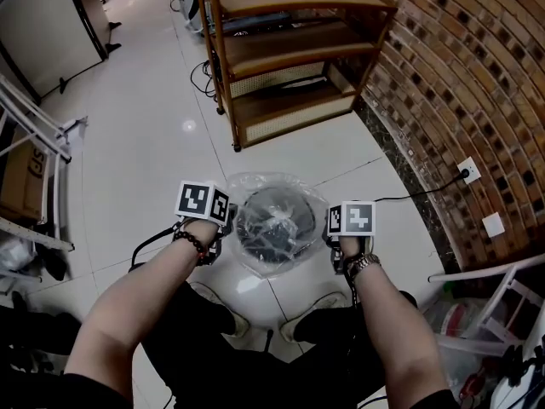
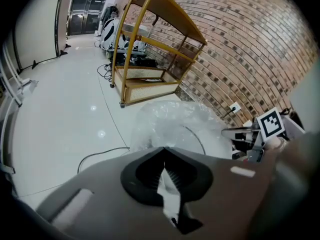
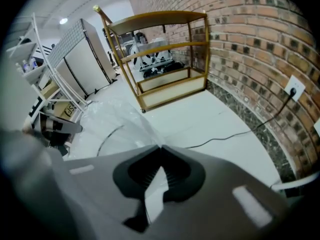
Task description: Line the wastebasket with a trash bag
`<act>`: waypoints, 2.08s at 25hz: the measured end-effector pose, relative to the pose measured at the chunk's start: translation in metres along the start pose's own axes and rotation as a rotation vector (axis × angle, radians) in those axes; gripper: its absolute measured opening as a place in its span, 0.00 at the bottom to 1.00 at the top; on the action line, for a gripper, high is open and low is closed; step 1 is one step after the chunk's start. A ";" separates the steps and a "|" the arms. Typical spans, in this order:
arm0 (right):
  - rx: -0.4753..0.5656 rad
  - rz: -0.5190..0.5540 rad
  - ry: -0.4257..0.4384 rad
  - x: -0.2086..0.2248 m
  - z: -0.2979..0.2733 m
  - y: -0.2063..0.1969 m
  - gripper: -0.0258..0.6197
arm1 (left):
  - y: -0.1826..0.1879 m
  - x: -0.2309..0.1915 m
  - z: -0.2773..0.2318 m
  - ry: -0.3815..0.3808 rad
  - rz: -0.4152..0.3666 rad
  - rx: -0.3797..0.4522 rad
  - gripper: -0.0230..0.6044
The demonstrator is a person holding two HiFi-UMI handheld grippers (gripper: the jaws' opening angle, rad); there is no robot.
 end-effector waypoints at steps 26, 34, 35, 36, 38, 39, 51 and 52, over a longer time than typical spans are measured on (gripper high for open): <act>-0.078 -0.009 0.040 0.012 -0.045 -0.021 0.21 | -0.010 -0.010 -0.046 0.026 -0.106 -0.124 0.28; -0.046 0.059 0.045 0.006 -0.044 -0.014 0.32 | -0.009 -0.013 -0.046 0.025 -0.120 -0.121 0.37; -0.039 0.078 0.048 0.003 -0.044 -0.012 0.32 | -0.009 -0.012 -0.046 0.020 -0.119 -0.121 0.37; -0.035 0.095 0.053 0.001 -0.045 -0.012 0.32 | -0.010 -0.011 -0.047 0.017 -0.120 -0.121 0.37; -0.037 0.116 0.063 -0.003 -0.047 -0.012 0.32 | -0.011 -0.007 -0.048 0.011 -0.127 -0.119 0.37; -0.041 0.121 0.066 -0.004 -0.048 -0.013 0.32 | -0.011 -0.006 -0.048 0.010 -0.135 -0.117 0.37; -0.123 0.086 0.086 0.000 -0.078 -0.035 0.32 | -0.023 0.005 -0.065 0.000 -0.203 -0.159 0.37; -0.127 0.076 0.091 0.001 -0.081 -0.038 0.32 | -0.023 0.006 -0.066 0.002 -0.211 -0.162 0.37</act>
Point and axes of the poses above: the fingertips, and each gripper's own axes: z backward along the fingers, x to its right, y out of its top, the point moved 6 cm from there along z, backward along the fingers, and after that the axes turned 4 degrees about y, right-handed, at the moved point
